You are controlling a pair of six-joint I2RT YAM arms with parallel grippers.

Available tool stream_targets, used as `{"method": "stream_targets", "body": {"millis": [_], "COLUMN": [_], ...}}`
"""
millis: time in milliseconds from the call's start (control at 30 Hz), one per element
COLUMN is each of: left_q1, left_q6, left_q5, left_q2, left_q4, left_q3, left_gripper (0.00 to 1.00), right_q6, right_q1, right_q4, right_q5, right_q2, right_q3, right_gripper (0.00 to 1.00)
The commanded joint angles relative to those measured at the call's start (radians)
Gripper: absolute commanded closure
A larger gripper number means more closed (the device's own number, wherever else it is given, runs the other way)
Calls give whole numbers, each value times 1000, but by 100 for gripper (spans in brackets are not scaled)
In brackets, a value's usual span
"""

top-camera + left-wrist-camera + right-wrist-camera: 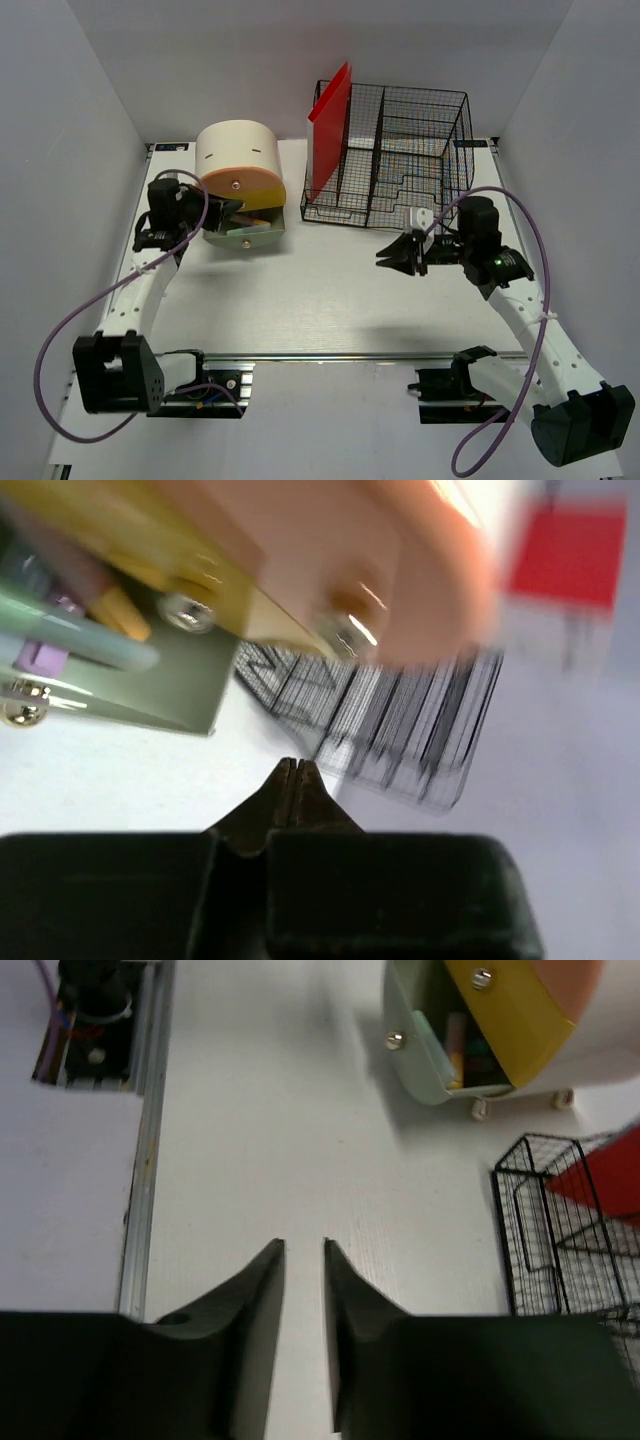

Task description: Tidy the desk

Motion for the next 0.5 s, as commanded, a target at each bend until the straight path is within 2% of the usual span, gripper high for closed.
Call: {"method": "stream_targets", "body": {"millis": [0, 33, 67, 100, 133, 167, 233, 267, 333, 367, 400, 467], "left_q1": [-6, -6, -6, -6, -6, -6, -6, -6, -6, -6, -6, -6], "left_q6": [305, 459, 542, 622, 723, 756, 840, 862, 910, 925, 942, 962], "left_q5": [143, 137, 113, 67, 61, 64, 56, 50, -7, -33, -56, -126], "left_q2": [-113, -125, -136, -140, -147, -168, -203, -243, -285, -306, -346, -381], "left_q4": [57, 26, -79, -131, -183, -187, -187, -187, -189, -192, -192, -170], "left_q3": [-33, -20, -2, 21, 33, 24, -12, -23, -57, -68, -77, -120], "left_gripper": [100, 100, 100, 100, 100, 100, 96, 88, 78, 65, 55, 40], "right_q6": [-254, -301, -347, -372, -372, -369, -364, -363, -361, -358, -352, -321], "right_q1": [9, 15, 47, 64, 86, 131, 245, 271, 371, 392, 449, 483], "right_q4": [-112, -132, -159, -156, -150, -141, -139, -133, -132, -120, -95, -35], "right_q5": [-167, -183, -192, -169, -143, -113, 5, 48, 176, 214, 300, 381], "right_q2": [1, 4, 9, 20, 32, 53, 139, 174, 277, 347, 374, 458], "right_q3": [-34, -39, -48, -49, -45, -20, 20, 61, 113, 139, 183, 220], "right_gripper": [69, 66, 65, 70, 76, 95, 100, 100, 100, 100, 100, 100]}}
